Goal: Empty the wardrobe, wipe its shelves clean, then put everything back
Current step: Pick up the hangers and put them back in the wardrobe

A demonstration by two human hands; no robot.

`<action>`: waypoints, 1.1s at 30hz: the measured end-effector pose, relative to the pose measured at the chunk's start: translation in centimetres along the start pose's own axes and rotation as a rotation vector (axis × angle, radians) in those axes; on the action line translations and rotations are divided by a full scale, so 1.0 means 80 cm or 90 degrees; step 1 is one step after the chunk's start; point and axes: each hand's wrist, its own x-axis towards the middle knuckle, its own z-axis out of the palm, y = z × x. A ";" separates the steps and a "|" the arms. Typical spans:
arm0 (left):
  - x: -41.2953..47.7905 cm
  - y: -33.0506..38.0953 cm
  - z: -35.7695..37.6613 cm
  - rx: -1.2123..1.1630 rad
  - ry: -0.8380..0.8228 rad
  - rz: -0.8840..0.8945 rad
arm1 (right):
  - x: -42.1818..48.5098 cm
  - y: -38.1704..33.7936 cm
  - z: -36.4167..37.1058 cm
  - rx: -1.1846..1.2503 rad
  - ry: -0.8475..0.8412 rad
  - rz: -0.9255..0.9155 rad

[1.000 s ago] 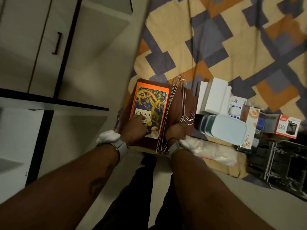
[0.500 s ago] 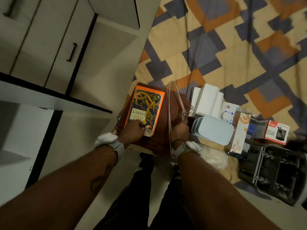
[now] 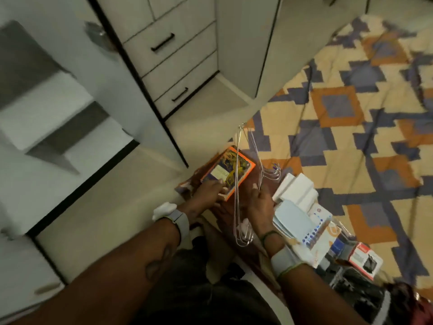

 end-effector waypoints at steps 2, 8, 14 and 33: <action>-0.024 0.012 -0.022 -0.143 0.049 -0.016 | -0.012 -0.026 0.013 0.019 -0.070 -0.016; -0.086 0.003 -0.152 -0.366 0.164 0.079 | -0.068 -0.135 0.116 -0.029 -0.267 -0.146; -0.149 -0.044 -0.300 -0.477 0.282 0.168 | -0.152 -0.237 0.245 -0.033 -0.482 -0.151; -0.353 -0.052 -0.854 -0.482 0.536 0.378 | -0.384 -0.595 0.684 0.100 -0.729 -0.266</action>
